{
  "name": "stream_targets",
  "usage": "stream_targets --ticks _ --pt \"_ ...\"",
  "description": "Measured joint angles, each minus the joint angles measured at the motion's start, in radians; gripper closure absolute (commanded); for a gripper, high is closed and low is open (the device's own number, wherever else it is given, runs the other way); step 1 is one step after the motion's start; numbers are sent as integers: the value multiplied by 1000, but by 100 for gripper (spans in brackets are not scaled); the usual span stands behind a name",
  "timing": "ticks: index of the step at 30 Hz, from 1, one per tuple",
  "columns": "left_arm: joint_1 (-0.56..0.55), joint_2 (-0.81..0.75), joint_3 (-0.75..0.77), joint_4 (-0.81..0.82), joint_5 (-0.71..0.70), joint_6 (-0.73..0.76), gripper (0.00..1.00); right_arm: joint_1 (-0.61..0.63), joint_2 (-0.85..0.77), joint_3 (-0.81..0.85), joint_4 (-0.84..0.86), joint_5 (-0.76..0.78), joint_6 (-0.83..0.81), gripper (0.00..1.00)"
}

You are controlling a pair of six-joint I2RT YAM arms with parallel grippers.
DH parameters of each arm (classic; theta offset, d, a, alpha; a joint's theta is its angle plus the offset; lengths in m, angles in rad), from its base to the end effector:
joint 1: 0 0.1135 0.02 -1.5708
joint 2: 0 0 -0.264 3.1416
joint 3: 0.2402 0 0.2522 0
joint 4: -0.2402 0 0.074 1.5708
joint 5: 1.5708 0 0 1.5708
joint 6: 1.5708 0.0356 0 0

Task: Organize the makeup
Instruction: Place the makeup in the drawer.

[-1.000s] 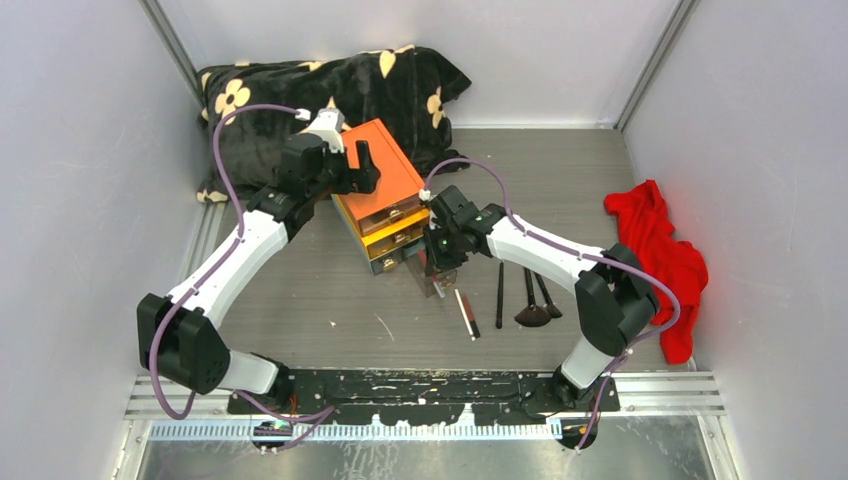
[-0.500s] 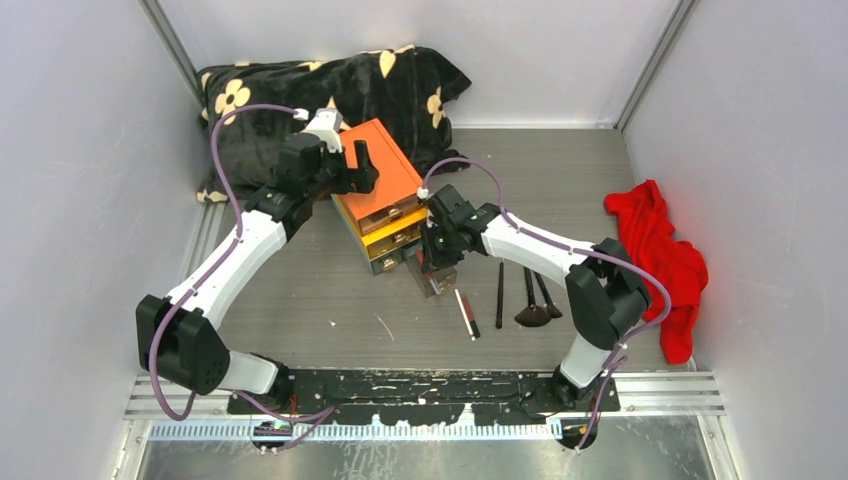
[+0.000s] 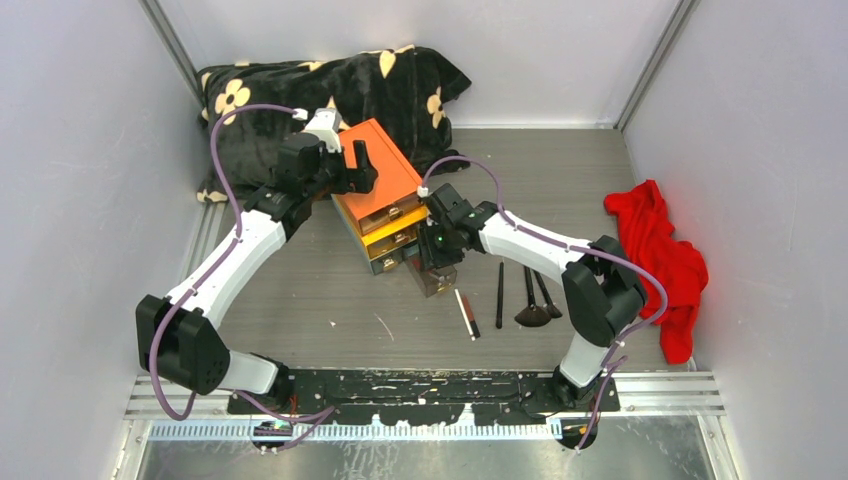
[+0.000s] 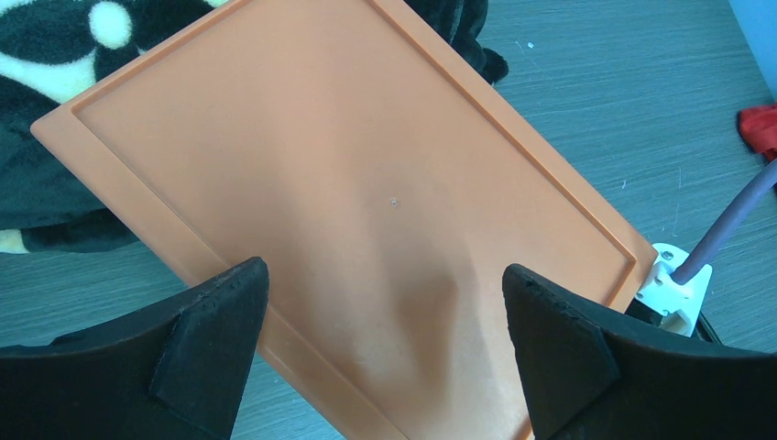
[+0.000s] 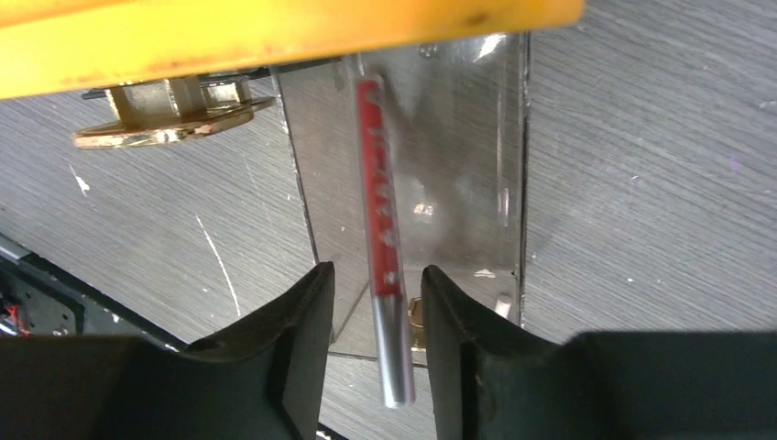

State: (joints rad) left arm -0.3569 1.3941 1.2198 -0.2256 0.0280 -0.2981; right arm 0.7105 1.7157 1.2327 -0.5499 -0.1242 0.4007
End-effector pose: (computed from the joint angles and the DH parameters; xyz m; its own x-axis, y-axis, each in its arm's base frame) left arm 0.3053 -0.1149 0.3473 -0.4584 -0.1424 -0.8773 0.2498 0.9266 -0.2809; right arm 0.2692 0.2374 0.2202 -0.8706 -0.2385 -0.4303 -0.3863 0.8730 0.2978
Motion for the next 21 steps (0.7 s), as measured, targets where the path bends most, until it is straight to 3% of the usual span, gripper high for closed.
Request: stream_targets --ticks 3,10,21 --pt "0 0 0 0 1 0 0 -1 0 2 -8 18 -2 41" --pt "2 0 0 0 3 0 0 -3 -24 2 -2 50 -2 42" --pt "4 0 0 0 7 0 0 -13 -367 -43 -2 179 -3 44"
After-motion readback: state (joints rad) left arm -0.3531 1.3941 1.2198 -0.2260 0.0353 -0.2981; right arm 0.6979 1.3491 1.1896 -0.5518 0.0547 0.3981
